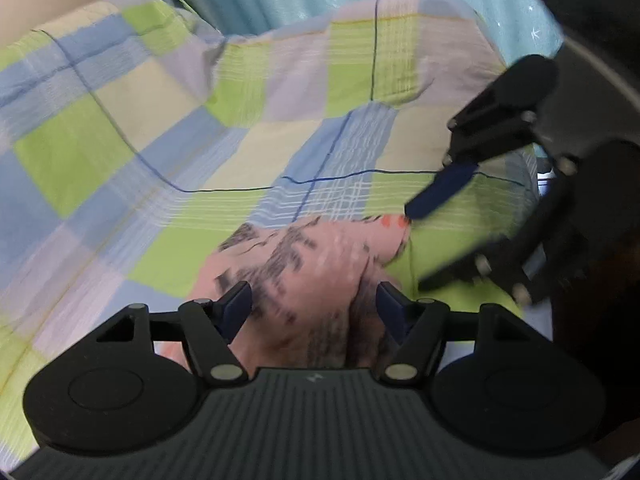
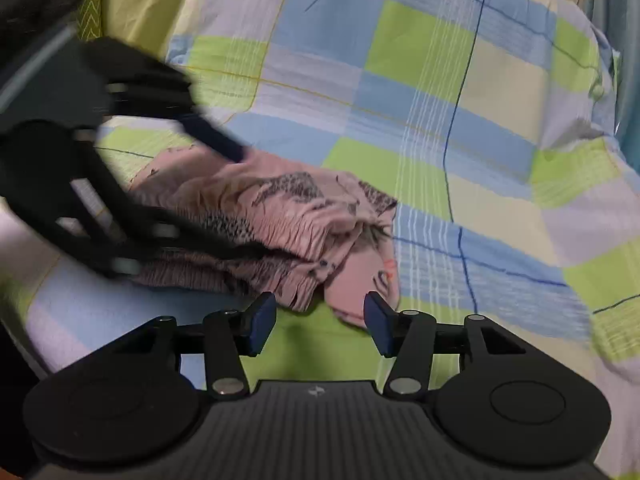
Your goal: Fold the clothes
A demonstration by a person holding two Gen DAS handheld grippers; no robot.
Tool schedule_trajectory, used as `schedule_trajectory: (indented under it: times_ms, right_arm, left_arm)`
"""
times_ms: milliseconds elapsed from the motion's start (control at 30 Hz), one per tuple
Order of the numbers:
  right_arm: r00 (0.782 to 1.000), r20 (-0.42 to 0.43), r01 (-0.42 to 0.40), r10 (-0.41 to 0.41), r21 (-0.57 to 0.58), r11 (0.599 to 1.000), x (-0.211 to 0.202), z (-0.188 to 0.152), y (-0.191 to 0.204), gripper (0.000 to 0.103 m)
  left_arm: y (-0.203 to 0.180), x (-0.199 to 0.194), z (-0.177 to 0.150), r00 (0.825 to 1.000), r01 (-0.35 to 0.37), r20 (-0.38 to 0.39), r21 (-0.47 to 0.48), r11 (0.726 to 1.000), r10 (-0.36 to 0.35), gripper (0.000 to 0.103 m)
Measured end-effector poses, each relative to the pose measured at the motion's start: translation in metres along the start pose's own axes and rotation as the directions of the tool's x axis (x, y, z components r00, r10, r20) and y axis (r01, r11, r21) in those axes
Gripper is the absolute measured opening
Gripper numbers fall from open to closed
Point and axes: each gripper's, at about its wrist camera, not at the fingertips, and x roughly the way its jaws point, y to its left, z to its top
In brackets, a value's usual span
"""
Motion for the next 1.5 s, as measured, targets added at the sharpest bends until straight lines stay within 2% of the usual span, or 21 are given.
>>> schedule_trajectory:
  times_ms: [33, 67, 100, 200, 267, 333, 400, 500, 600, 700, 767, 800, 933, 967, 1033, 1067, 1100, 1133, 1233, 1333, 1500]
  right_arm:
    - [1.000, 0.000, -0.002, 0.002, -0.001, 1.000, 0.001, -0.001, 0.000, 0.052]
    - [1.000, 0.003, -0.003, 0.003, -0.008, 1.000, 0.002, -0.003, 0.000, 0.053]
    - [1.000, 0.006, -0.008, 0.008, -0.014, 1.000, 0.003, -0.005, 0.001, 0.054]
    - [1.000, 0.008, -0.025, 0.025, -0.016, 1.000, 0.004, -0.006, 0.003, 0.054]
    - [0.999, 0.020, -0.039, 0.039, -0.024, 0.999, 0.004, -0.006, 0.004, 0.054]
    - [0.998, 0.050, -0.031, 0.034, -0.060, 0.998, 0.002, -0.003, 0.010, 0.054]
    - [0.996, 0.084, -0.023, 0.032, -0.106, 0.994, 0.001, 0.002, 0.017, 0.055]
    - [0.995, 0.100, 0.001, 0.020, -0.204, 0.979, 0.007, 0.010, 0.032, 0.059]
    - [0.995, 0.098, 0.054, -0.016, -0.398, 0.916, 0.015, 0.008, 0.052, 0.059]
    - [0.995, 0.084, 0.092, -0.054, -0.560, 0.823, 0.019, -0.005, 0.062, 0.059]
    - [0.993, 0.074, 0.121, -0.096, -0.659, 0.742, 0.025, -0.015, 0.067, 0.059]
    - [0.992, 0.085, 0.126, -0.093, -0.681, 0.721, 0.026, -0.018, 0.068, 0.059]
    - [0.994, 0.087, 0.107, -0.066, -0.673, 0.732, 0.036, -0.006, 0.069, 0.057]
    - [0.993, 0.091, 0.114, -0.070, -0.676, 0.728, 0.041, -0.003, 0.071, 0.054]
    - [0.992, 0.092, 0.129, -0.090, -0.689, 0.713, 0.050, 0.003, 0.074, 0.036]
    - [0.991, 0.087, 0.137, -0.106, -0.698, 0.703, 0.054, 0.005, 0.075, 0.010]
    - [0.987, 0.089, 0.156, -0.131, -0.702, 0.695, 0.055, 0.006, 0.079, 0.005]
    - [0.984, 0.097, 0.173, -0.147, -0.694, 0.699, 0.051, 0.007, 0.078, 0.005]
    - [0.966, 0.171, 0.260, -0.196, -0.631, 0.731, 0.017, 0.021, 0.077, 0.004]
    - [0.929, 0.267, 0.366, -0.256, -0.565, 0.739, -0.034, 0.046, 0.080, 0.004]
    - [0.822, 0.443, 0.545, -0.358, -0.426, 0.722, -0.136, 0.092, 0.087, 0.004]
  left_arm:
    - [-0.001, 0.007, 0.003, 1.000, 0.016, -0.006, -0.001, 1.000, -0.016, 0.060]
    - [-0.002, 0.013, 0.006, 0.999, 0.032, -0.011, -0.002, 0.999, -0.032, 0.041]
    - [-0.002, 0.020, 0.010, 1.000, 0.016, -0.023, 0.007, 1.000, -0.016, 0.026]
    - [0.020, 0.010, 0.014, 1.000, 0.018, 0.016, -0.105, 0.994, -0.017, 0.019]
    - [0.046, -0.013, 0.014, 0.997, -0.023, 0.065, -0.197, 0.980, 0.036, 0.018]
    - [0.074, -0.035, 0.010, 0.993, -0.020, 0.105, -0.306, 0.952, 0.055, 0.018]
    - [0.095, -0.048, 0.005, 0.990, -0.034, 0.113, -0.356, 0.934, 0.080, 0.018]
    - [0.116, -0.063, -0.004, 0.982, -0.140, 0.070, -0.355, 0.924, 0.176, 0.018]
    - [0.137, -0.080, -0.021, 0.969, -0.205, 0.046, -0.392, 0.897, 0.242, 0.018]
    - [0.145, -0.089, -0.037, 0.967, -0.221, 0.025, -0.418, 0.881, 0.254, 0.018]
    - [0.148, -0.089, -0.046, 0.969, -0.213, 0.024, -0.434, 0.875, 0.248, 0.018]
    - [0.149, -0.088, -0.050, 0.970, -0.205, 0.026, -0.452, 0.868, 0.243, 0.018]
    - [0.153, -0.085, -0.060, 0.970, -0.189, 0.039, -0.506, 0.842, 0.241, 0.018]
    - [0.155, -0.087, -0.062, 0.969, -0.184, 0.044, -0.527, 0.830, 0.243, 0.018]
    - [0.160, -0.093, -0.065, 0.968, -0.174, 0.054, -0.568, 0.804, 0.247, 0.018]
    - [0.164, -0.099, -0.066, 0.967, -0.164, 0.063, -0.593, 0.789, 0.249, 0.017]
    - [0.167, -0.109, -0.066, 0.963, -0.153, 0.081, -0.619, 0.770, 0.256, 0.017]
    - [0.170, -0.119, -0.065, 0.959, -0.141, 0.099, -0.645, 0.751, 0.265, 0.016]
    - [0.169, -0.162, -0.059, 0.934, -0.127, 0.166, -0.673, 0.729, 0.315, 0.016]
    - [0.163, -0.215, -0.043, 0.898, -0.085, 0.259, -0.689, 0.720, 0.354, 0.016]
    - [0.146, -0.302, -0.007, 0.815, -0.086, 0.373, -0.680, 0.728, 0.445, 0.016]
